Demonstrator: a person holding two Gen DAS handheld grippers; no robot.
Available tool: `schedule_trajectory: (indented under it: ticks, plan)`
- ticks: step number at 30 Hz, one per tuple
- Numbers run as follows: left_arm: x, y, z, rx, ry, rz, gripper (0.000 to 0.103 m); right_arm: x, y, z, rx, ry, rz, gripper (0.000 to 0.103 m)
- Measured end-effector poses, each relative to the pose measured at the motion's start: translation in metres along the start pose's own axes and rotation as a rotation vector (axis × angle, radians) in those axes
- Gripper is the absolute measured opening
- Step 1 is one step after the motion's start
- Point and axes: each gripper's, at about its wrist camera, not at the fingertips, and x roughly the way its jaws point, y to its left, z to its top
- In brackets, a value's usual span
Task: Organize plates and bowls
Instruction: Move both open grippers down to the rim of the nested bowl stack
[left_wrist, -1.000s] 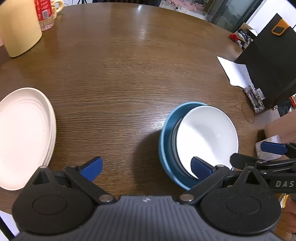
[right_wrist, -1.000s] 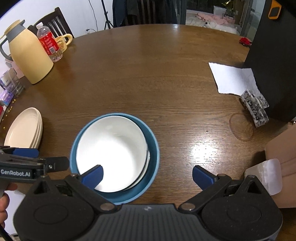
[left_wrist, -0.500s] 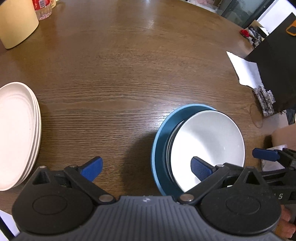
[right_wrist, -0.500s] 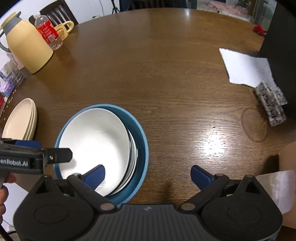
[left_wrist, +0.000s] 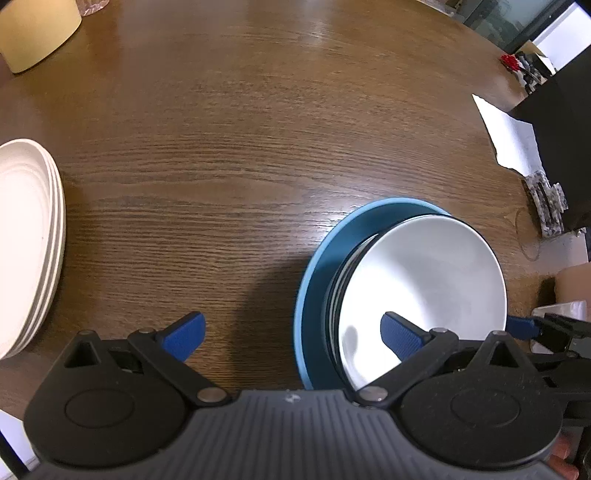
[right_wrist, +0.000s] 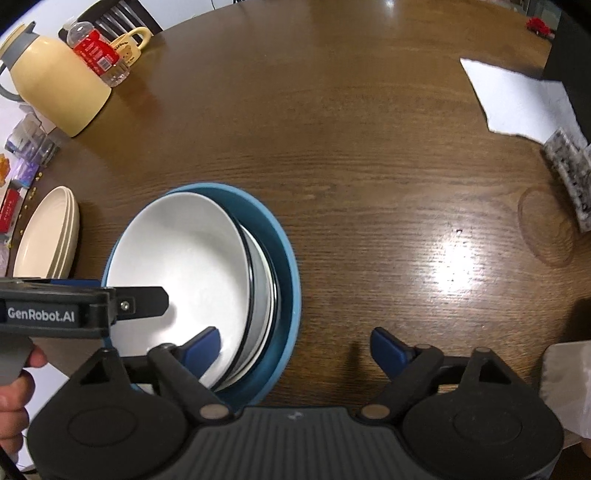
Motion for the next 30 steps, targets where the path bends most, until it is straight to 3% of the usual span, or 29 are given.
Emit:
schedule_trajectory:
  ticks: [14, 25, 30]
  plan:
    - [0.015, 0.008, -0.001, -0.057, 0.031, -0.004, 0.103, 0.012, -0.023, -0.001, 0.126, -0.038, 0.034, 0.087]
    - [0.024, 0.016, -0.004, -0.111, 0.056, -0.039, 0.102, 0.024, -0.031, -0.001, 0.178, -0.009, 0.084, 0.092]
    - [0.023, 0.016, -0.004, -0.105, 0.048, -0.066, 0.094, 0.024, -0.032, 0.000, 0.175, -0.005, 0.114, 0.083]
